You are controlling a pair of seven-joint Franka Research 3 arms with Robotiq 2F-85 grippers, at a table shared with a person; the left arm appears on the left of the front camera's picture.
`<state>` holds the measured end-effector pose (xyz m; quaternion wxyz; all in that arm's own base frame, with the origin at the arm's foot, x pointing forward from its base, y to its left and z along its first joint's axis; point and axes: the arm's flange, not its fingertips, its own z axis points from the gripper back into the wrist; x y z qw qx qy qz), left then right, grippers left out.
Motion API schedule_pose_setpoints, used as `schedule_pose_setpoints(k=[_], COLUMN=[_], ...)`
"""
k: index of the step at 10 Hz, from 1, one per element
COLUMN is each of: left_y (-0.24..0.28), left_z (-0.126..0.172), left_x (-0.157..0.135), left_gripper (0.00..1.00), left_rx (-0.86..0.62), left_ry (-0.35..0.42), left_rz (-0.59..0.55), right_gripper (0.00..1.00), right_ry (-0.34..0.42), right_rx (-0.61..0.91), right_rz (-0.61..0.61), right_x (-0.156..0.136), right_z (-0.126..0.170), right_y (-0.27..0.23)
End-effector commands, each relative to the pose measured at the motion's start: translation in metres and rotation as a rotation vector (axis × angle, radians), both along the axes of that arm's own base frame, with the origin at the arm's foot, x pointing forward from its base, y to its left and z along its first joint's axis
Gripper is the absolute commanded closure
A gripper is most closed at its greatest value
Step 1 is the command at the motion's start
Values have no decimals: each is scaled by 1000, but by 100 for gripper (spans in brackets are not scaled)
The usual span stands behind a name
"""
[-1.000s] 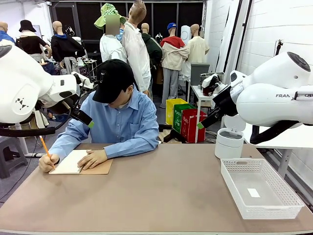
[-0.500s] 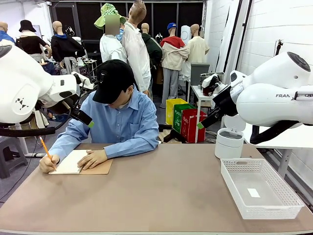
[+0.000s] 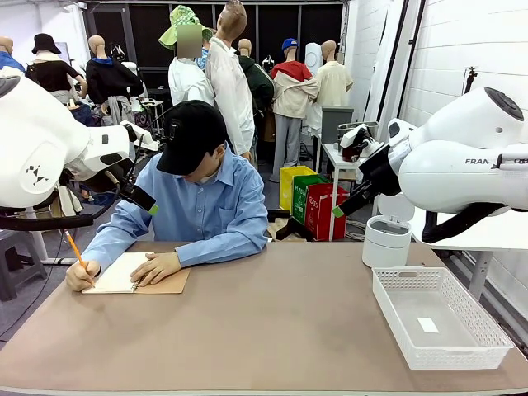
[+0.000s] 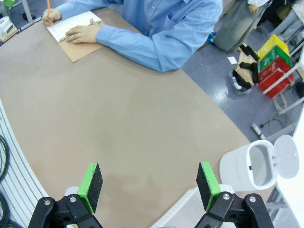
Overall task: Sort the paper based on its condition.
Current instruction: If a person hands you a paper, place it in the Organizing basket , and if it's crumpled, put it in the Trash can.
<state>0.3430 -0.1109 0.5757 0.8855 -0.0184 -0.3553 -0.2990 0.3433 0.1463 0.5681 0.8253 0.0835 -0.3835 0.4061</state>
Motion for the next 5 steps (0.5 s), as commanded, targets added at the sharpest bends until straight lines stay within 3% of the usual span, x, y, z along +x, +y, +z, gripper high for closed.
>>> schedule_pose_setpoints(k=[1,5], left_y=[0,0], left_z=[1,1], left_x=[-1,-1], left_gripper=[0,0], left_rx=[0,0], left_ry=[-3,-3], left_rz=[1,1], right_gripper=[0,0], right_ry=[-3,-3], right_rx=[-9,-9], right_rz=[3,3], right_x=[0,0], right_z=[0,0], right_y=[0,0])
